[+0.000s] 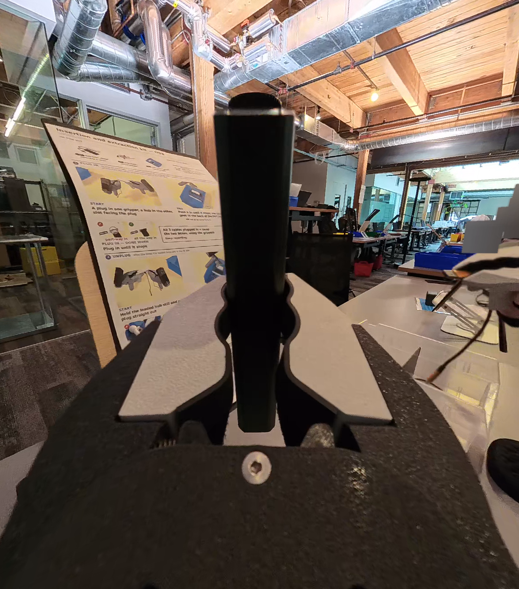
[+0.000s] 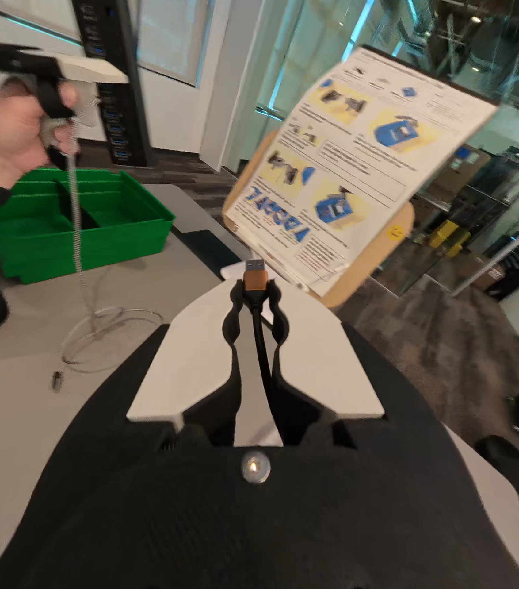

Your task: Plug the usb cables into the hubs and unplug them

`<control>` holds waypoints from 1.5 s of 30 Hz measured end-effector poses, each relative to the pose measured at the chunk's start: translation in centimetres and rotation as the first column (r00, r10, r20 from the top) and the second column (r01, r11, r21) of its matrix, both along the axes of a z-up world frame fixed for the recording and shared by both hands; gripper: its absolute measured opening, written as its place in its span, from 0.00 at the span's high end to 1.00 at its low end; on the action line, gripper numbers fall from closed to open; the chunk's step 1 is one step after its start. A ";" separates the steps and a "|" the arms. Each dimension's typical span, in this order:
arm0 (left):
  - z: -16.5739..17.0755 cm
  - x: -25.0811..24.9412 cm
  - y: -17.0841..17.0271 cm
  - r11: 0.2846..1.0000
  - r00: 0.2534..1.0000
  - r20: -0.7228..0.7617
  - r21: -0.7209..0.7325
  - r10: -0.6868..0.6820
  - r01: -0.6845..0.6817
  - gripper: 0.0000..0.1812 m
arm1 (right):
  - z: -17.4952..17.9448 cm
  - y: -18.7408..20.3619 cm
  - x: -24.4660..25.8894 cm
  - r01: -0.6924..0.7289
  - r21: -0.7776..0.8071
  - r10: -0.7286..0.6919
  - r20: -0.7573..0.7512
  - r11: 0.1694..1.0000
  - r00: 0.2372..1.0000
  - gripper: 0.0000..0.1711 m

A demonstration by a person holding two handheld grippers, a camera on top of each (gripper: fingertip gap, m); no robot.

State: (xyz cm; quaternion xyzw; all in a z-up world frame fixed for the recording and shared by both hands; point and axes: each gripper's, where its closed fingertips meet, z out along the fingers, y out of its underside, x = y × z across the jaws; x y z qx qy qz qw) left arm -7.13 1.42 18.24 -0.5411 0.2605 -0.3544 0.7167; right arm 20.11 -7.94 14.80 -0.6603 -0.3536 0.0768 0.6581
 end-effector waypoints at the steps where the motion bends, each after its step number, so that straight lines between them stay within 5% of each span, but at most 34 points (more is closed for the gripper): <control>1: 0.1 0.2 -0.2 1.000 1.000 0.000 0.002 -0.010 0.010 0.85 | 0.1 0.2 1.5 0.030 -0.002 -0.030 0.008 1.000 1.000 0.90; 7: 0.1 1.3 -0.7 0.999 0.999 -0.014 0.007 -0.042 0.043 0.85 | -8.0 0.9 8.6 0.105 -0.141 -0.088 0.120 0.984 0.989 0.90; 12: -0.4 2.7 -0.9 0.997 0.996 -0.048 -0.002 -0.076 0.076 0.85 | -18.4 0.2 11.8 0.051 -0.475 -0.023 0.064 0.879 0.998 0.90; 17: -0.8 4.7 -1.7 0.989 0.987 -0.074 -0.015 -0.145 0.144 0.85 | -23.7 0.1 13.0 0.031 -0.620 0.035 0.093 0.784 0.995 0.90; 19: -1.0 5.6 -2.0 0.983 0.979 -0.087 -0.028 -0.183 0.181 0.85 | -24.7 0.0 13.4 0.057 -0.688 0.034 0.117 0.724 0.992 0.76; 23: -1.3 7.0 -2.8 0.962 0.959 -0.087 -0.058 -0.271 0.267 0.85 | -21.0 1.6 13.2 0.156 -0.580 -0.060 0.182 0.799 0.982 0.70; 26: -1.4 8.0 -3.5 0.937 0.936 -0.063 -0.083 -0.346 0.340 0.85 | -14.2 2.7 10.6 0.256 -0.296 -0.195 0.220 0.920 0.956 0.73; 30: -1.4 9.5 -5.3 0.868 0.872 -0.031 -0.120 -0.489 0.483 0.85 | -5.5 0.5 -1.4 0.024 0.083 -0.029 0.056 0.996 0.998 0.72; 36: -1.6 11.6 -8.7 0.745 0.752 -0.026 -0.162 -0.658 0.647 0.85 | -6.5 0.0 -15.7 -0.428 -0.068 0.417 -0.137 0.901 0.899 0.70; 41: -2.9 12.8 -9.5 0.719 0.718 -0.100 -0.219 -0.689 0.659 0.85 | -5.8 0.2 -17.6 -0.661 -0.110 0.580 -0.390 0.742 0.715 0.76; 45: -3.3 13.5 -9.4 0.715 0.714 -0.102 -0.234 -0.692 0.659 0.85 | -6.0 0.5 -17.1 -0.703 -0.126 0.600 -0.429 0.700 0.675 0.83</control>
